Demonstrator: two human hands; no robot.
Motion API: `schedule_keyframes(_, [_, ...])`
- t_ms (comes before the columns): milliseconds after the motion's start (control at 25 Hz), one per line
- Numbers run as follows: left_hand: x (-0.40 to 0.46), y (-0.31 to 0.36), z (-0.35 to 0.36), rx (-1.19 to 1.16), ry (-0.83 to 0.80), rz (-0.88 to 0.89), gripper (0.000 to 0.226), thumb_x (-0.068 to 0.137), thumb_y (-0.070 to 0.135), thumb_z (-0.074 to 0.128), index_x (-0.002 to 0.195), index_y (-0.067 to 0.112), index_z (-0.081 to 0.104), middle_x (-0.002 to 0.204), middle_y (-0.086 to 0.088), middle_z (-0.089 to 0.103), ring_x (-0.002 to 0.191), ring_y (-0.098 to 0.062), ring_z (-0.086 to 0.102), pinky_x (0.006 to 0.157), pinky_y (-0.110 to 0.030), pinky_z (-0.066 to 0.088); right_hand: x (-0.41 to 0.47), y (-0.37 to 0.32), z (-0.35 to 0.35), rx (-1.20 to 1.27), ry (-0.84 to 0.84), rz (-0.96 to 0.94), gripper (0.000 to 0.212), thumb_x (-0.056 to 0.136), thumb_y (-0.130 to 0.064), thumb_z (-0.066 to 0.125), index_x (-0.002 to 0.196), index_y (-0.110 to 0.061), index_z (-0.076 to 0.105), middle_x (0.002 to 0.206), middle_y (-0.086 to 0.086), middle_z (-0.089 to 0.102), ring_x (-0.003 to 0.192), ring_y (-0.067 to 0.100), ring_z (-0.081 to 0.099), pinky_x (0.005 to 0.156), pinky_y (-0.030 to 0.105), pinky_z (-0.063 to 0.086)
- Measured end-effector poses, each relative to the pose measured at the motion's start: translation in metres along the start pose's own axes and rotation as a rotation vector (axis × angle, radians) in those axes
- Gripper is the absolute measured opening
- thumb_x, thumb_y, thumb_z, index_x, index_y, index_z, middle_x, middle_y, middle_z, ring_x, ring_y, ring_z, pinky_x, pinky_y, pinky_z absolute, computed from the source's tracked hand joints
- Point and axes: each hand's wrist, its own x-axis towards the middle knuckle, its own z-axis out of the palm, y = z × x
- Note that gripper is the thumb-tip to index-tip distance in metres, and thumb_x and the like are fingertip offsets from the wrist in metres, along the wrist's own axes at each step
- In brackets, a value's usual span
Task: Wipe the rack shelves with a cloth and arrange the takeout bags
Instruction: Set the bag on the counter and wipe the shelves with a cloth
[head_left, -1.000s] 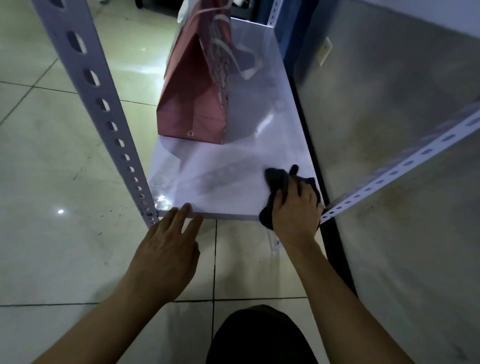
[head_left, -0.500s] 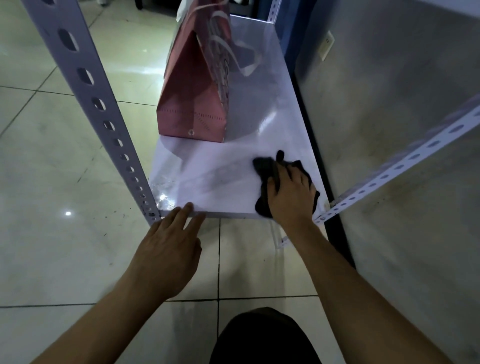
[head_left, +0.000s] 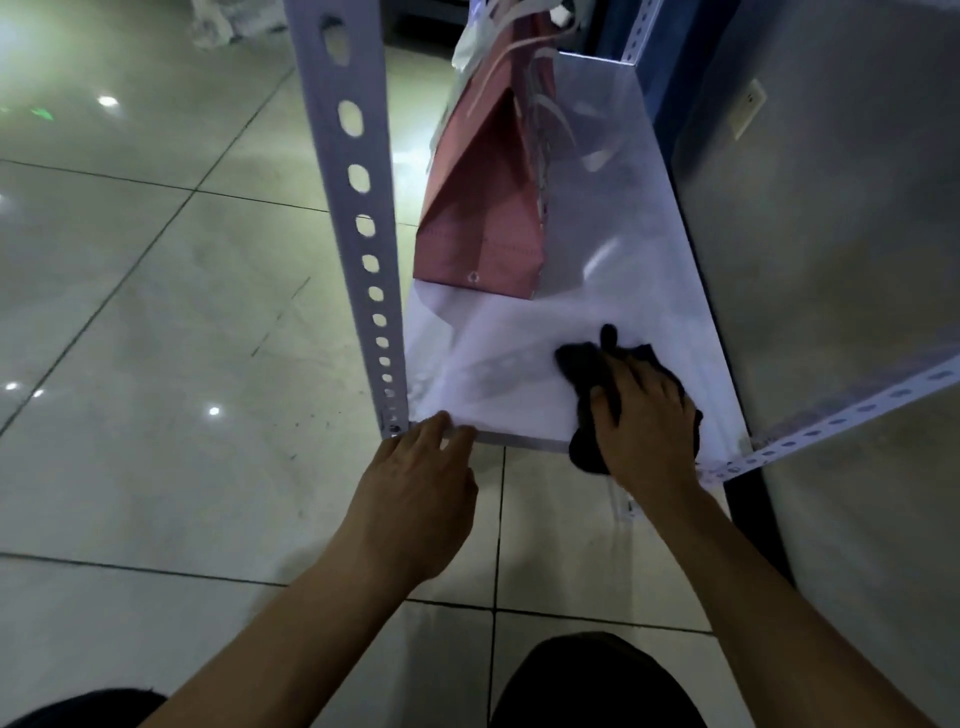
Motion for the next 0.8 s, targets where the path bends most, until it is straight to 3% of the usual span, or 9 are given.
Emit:
schedule_keyframes(120, [0.0, 0.0, 0.002, 0.023, 0.004, -0.011, 0.038, 0.099, 0.03, 0.04, 0.136, 0.023, 0.048, 0.139, 0.002, 0.048, 0.12, -0.018, 0.053, 0.103, -0.031, 0.041, -0.008, -0.019, 0.005, 0.073, -0.018, -0.186, 0.045, 0.1, -0.029, 0.044, 0.142, -0.017, 0.055, 0.14, 0.006, 0.058, 0.127, 0.029, 0.053, 0.102, 0.048, 0.042])
schedule_keyframes(240, [0.006, 0.002, 0.0, 0.057, 0.028, -0.033, 0.033, 0.1, 0.028, 0.037, 0.127, 0.024, 0.056, 0.129, 0.003, 0.056, 0.115, -0.016, 0.055, 0.103, -0.031, 0.043, 0.02, -0.047, 0.014, 0.019, -0.041, -0.249, 0.047, 0.102, -0.035, 0.038, 0.146, -0.023, 0.05, 0.146, -0.001, 0.055, 0.132, 0.021, 0.05, 0.108, 0.041, 0.038])
schedule_keyframes(360, [0.006, 0.002, -0.002, 0.077, 0.017, -0.038, 0.033, 0.099, 0.026, 0.036, 0.122, 0.023, 0.059, 0.122, 0.004, 0.058, 0.109, -0.016, 0.056, 0.096, -0.031, 0.044, 0.036, -0.077, 0.025, 0.035, -0.056, -0.268, 0.045, 0.102, -0.039, 0.043, 0.144, -0.026, 0.052, 0.146, -0.002, 0.053, 0.138, 0.021, 0.043, 0.114, 0.041, 0.032])
schedule_keyframes(600, [0.008, -0.005, -0.007, -0.004, 0.032, -0.063, 0.025, 0.098, 0.021, 0.039, 0.109, 0.021, 0.062, 0.107, 0.0, 0.065, 0.092, -0.02, 0.059, 0.081, -0.031, 0.048, 0.03, -0.088, 0.022, 0.173, -0.177, -0.528, 0.047, 0.099, -0.037, 0.049, 0.146, -0.03, 0.05, 0.147, -0.003, 0.051, 0.139, 0.018, 0.041, 0.117, 0.042, 0.028])
schedule_keyframes(720, [0.012, 0.003, -0.003, -0.1, 0.104, -0.072, 0.029, 0.094, 0.017, 0.046, 0.121, 0.019, 0.057, 0.118, -0.003, 0.062, 0.095, -0.025, 0.058, 0.079, -0.038, 0.053, 0.017, -0.056, 0.012, 0.225, -0.202, -0.63, 0.052, 0.098, -0.042, 0.052, 0.148, -0.029, 0.047, 0.15, -0.006, 0.049, 0.144, 0.014, 0.037, 0.119, 0.04, 0.025])
schedule_keyframes(800, [0.015, 0.012, 0.002, -0.096, 0.128, -0.011, 0.04, 0.091, 0.014, 0.052, 0.13, 0.017, 0.054, 0.129, -0.004, 0.058, 0.104, -0.027, 0.057, 0.082, -0.039, 0.055, 0.007, -0.036, 0.009, 0.295, -0.236, -0.593, 0.062, 0.094, -0.046, 0.059, 0.15, -0.025, 0.042, 0.151, -0.005, 0.047, 0.145, 0.015, 0.036, 0.119, 0.045, 0.027])
